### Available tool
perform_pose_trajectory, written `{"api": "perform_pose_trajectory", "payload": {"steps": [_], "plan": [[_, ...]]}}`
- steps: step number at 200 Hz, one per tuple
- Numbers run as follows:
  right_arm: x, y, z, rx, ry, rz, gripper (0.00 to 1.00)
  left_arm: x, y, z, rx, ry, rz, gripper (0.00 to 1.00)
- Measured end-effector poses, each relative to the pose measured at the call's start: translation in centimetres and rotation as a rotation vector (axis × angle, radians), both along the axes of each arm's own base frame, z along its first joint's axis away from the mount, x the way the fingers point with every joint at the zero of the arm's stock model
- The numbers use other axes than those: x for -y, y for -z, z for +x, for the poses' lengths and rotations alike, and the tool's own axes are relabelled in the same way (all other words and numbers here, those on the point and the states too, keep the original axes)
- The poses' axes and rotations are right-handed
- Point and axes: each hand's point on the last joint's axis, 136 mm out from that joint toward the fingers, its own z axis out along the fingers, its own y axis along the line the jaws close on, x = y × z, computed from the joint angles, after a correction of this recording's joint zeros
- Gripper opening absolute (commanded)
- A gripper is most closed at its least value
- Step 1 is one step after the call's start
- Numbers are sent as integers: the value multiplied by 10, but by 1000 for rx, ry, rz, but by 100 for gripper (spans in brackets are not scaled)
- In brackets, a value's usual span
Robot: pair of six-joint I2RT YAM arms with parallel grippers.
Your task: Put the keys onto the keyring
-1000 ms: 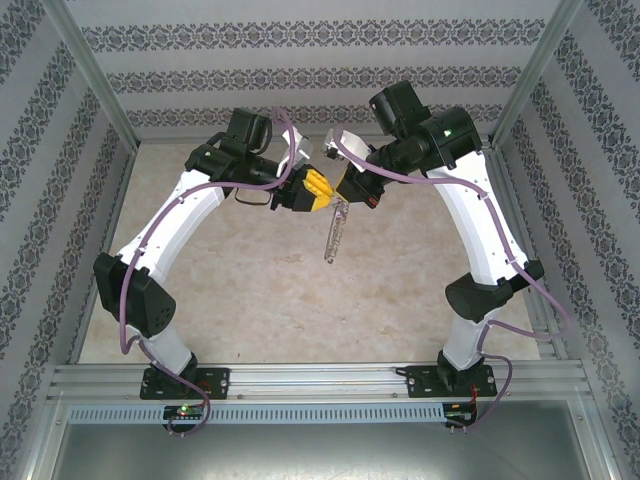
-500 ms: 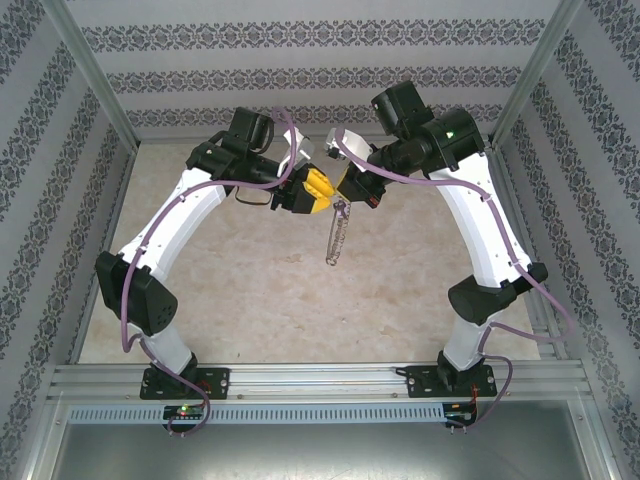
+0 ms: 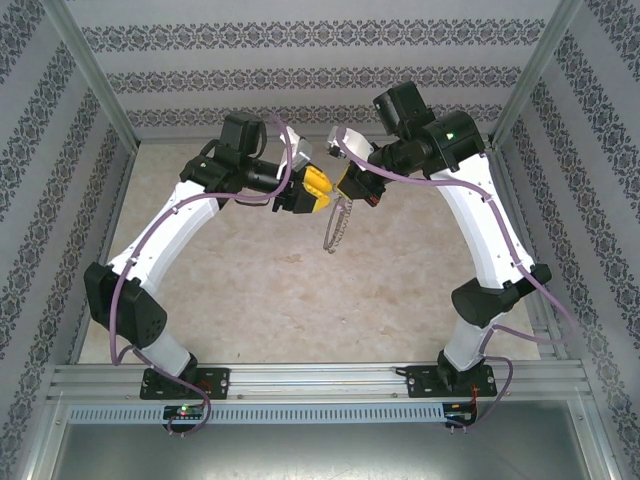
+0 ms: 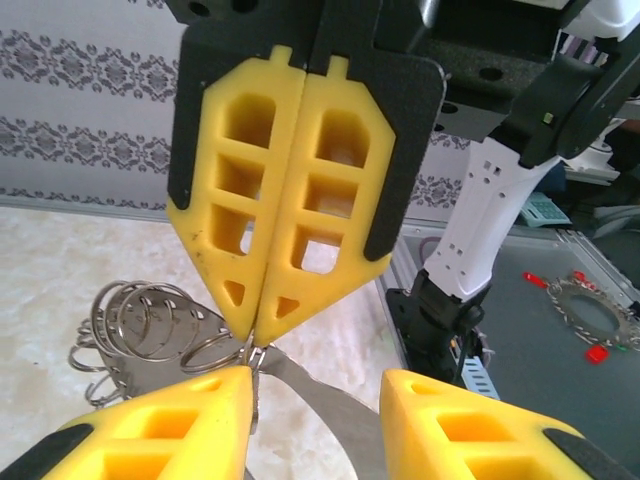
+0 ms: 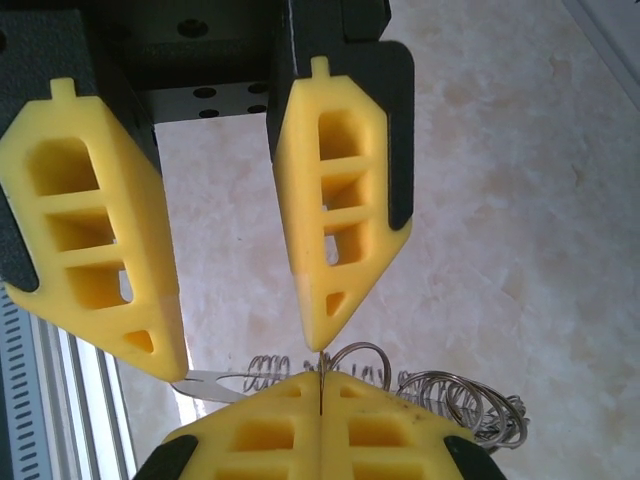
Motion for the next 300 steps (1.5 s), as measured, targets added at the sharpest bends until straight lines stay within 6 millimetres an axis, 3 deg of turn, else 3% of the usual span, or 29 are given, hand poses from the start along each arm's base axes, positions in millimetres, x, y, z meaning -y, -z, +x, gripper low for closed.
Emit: {"api": "perform_pose_trajectory", "payload": {"steps": [98,169,183,204,213,235,247,300], "plan": [[-4,-8,-8,-5,-27,41,0,5,-9,8,11,-1,-16,37],[-3,-8,-7,2,-21,42,0,7,-10,2,-7,44,-13,16],[-3,-6,-8,-4,-21,39,0,7,-8,1,-7,44,-10,6],[-2,-6,-9,-11,-18,38,0,6,-7,1,-1,45,-7,4],[-2,-6,-9,-13,-16,38,0,6,-7,1,1,47,-8,7],[-2,-7,-9,-15,-13,43,0,6,-7,0,4,51,-7,31],[-3,-8,-8,-5,-13,51,0,6,-6,-1,-5,55,-5,36],[-4,-9,-6,4,-10,57,0,5,-1,-1,-12,44,6,34]]}}
